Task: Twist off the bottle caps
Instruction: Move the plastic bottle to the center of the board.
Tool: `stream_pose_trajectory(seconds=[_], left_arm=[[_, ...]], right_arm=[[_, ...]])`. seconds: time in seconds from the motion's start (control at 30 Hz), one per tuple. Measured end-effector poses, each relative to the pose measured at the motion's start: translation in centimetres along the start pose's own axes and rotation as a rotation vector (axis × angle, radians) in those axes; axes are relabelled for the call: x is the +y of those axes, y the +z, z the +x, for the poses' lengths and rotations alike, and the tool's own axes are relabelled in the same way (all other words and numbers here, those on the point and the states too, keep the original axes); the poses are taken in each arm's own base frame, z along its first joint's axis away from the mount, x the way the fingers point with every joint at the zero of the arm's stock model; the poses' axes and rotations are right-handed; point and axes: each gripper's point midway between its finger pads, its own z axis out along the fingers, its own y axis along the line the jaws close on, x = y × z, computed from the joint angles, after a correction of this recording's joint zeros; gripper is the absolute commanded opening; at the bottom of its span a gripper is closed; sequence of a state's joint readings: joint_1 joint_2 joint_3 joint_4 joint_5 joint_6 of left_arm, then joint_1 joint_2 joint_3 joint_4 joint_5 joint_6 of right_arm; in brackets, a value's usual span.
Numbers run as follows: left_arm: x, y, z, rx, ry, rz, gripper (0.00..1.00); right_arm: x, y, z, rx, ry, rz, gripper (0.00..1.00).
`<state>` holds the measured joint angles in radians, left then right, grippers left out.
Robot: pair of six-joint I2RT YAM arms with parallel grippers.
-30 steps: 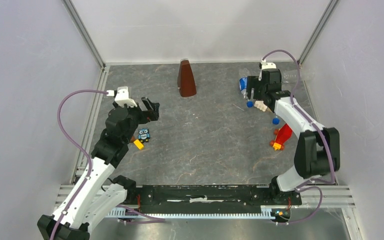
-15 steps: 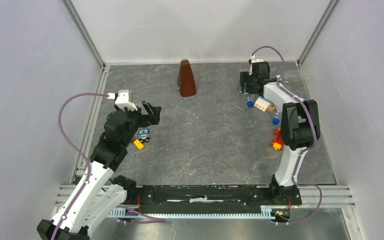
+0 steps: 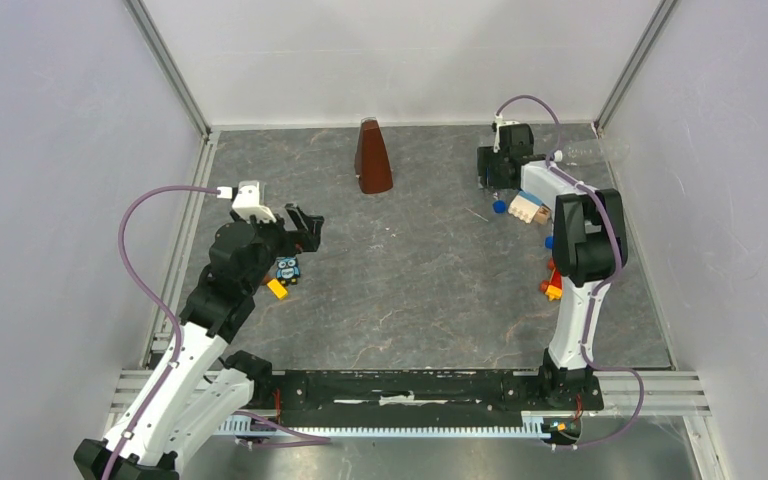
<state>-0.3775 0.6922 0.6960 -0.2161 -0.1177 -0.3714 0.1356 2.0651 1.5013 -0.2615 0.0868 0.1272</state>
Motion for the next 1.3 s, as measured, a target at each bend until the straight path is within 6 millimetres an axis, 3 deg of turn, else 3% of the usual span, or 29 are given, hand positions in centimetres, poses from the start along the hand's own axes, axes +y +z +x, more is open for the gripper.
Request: stream_pose_trajectory(seconds=[0.1,0.17,0.37,0.53,0.97,1.1,1.3], left_arm=[[-0.2,0.0,0.1,0.006,-0.003,0.011,1.0],[-0.2,-0.1,0.4,0.013,-0.005,0.013,1.0],[0.1,-0.3,1.6,0.046,-0.018,0.008,1.0],[0.0,-0.6,3.0,0.064,-0.071,0.026,0.99],[-1.7,-1.5,6.1,0.152,-0.195,0.128,0.98],[-2.2,-2.0,6.8,0.181,-0.205,0.159,0.98],[-3.0,-2.7,7.6,0.228,-0.209,0.207,0.98]], right_arm=[[0.0,0.4,0.3,0.01,-0.004,0.0,0.68],[0.0,0.5,0.5,0.015,-0.006,-0.001,0.57],[0.7,0.5,0.1,0.004,-0.017,-0.041,0.43],[2.5,-0.2,0.8,-0.014,-0.016,-0.155,0.42],[7.7,-12.5,14.6,-0.001,-0.058,-0.369,0.45],[8.7,-14.6,16.7,-0.042,-0.072,-0.419,0.45],[9.6,-15.5,17.6,-0.039,-0.117,-0.479,0.46]])
